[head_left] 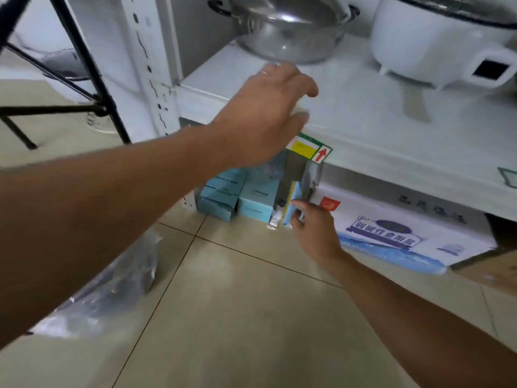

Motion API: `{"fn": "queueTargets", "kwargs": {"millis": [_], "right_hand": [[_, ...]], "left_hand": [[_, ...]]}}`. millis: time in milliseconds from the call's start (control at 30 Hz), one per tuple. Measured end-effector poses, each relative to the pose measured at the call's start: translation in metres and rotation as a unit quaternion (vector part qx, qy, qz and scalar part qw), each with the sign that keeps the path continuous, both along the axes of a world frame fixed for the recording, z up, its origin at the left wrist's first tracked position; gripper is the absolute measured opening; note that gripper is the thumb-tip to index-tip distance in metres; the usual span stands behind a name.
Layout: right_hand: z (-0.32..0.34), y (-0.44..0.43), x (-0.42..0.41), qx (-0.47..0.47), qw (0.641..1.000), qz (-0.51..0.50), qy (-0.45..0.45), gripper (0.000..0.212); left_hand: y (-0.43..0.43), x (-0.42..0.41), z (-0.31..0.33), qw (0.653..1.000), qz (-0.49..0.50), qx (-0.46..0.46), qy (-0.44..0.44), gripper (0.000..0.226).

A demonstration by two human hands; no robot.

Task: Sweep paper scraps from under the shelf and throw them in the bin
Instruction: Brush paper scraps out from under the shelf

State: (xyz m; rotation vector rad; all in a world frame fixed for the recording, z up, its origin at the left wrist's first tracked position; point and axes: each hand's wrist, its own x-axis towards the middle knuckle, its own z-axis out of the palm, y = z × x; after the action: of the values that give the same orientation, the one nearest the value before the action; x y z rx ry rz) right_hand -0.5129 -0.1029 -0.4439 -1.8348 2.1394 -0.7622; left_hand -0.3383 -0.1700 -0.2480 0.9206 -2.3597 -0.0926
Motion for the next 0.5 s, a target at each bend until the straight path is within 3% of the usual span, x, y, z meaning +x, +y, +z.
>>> {"fn": "queueTargets", "kwargs": {"millis": [100, 200, 400, 500], "right_hand": [[-0.003, -0.03, 0.01, -0.021, 0.995, 0.011, 0.099, 0.032], [-0.007, -0.055, 0.022, -0.028, 0.989, -0.038, 0.142, 0.035], [-0.021, -0.091, 0.04, 0.035, 0.987, -0.134, 0.076, 0.019], [-0.025, -0.088, 0.037, 0.104, 0.986, -0.098, 0.086, 0.023]], "left_hand": [[-0.027, -0.005, -0.007, 0.994, -0.012, 0.05, -0.097, 0.044], [-0.036, -0.004, -0.015, 0.99, -0.017, 0.05, -0.134, 0.045], [-0.04, -0.004, -0.008, 0.984, -0.018, 0.084, -0.159, 0.046], [-0.04, -0.007, -0.008, 0.983, -0.017, 0.083, -0.165, 0.047]]}}
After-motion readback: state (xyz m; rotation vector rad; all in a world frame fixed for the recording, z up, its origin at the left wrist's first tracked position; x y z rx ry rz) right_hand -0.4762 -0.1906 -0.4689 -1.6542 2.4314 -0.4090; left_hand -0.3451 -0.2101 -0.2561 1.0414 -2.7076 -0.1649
